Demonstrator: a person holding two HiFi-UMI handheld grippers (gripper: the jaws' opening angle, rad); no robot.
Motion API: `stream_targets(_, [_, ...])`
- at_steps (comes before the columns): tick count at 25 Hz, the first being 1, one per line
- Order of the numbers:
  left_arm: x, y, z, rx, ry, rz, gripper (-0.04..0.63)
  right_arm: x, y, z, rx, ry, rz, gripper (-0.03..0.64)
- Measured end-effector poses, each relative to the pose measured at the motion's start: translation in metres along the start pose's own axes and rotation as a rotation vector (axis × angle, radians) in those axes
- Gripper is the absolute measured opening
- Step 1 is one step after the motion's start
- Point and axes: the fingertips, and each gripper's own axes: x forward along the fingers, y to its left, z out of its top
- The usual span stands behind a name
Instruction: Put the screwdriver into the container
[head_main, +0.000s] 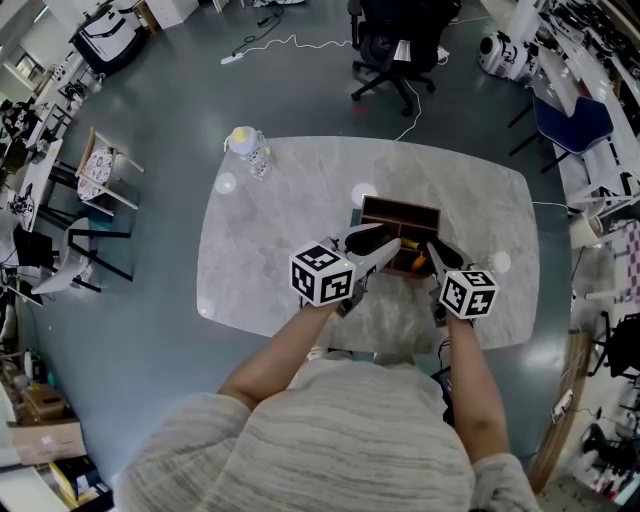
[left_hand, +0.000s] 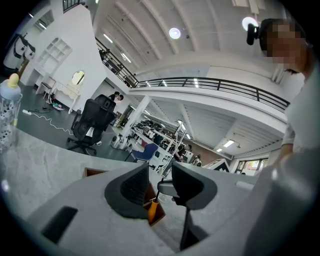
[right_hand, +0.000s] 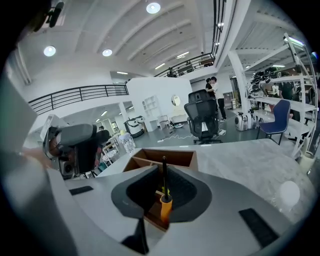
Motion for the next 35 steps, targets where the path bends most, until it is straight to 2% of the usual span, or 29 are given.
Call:
stream_targets(6, [0.002, -0.003, 0.005, 0.011, -0.004, -0.011, 0.153, -0.010, -0.005, 0.014, -0.004, -0.031, -0.016, 0.020])
stream_targets(13, [-0.001, -0.011, 0.014, 0.027, -0.017, -0.035, 0.153, -0.033, 0.000, 0.044, -0.025, -0.118, -0.035, 0.020])
stream_targets(22, [0.001, -0.024, 0.019, 0.040, -0.033, -0.066, 0.153, -0.064, 0.033, 0.075, -0.010, -0.229, 0.037, 0.020])
stream_targets(29, [-0.008, -0.048, 0.029, 0.050, -0.075, -0.127, 0.138, -0.084, 0.068, 0.068, -0.021, -0.243, 0.098, 0.020])
stream_targets(35, [-0.019, -0.071, 0.023, 0.092, -0.082, -0.190, 0.073, -0.090, 0.085, 0.049, -0.024, -0.234, 0.134, 0.020])
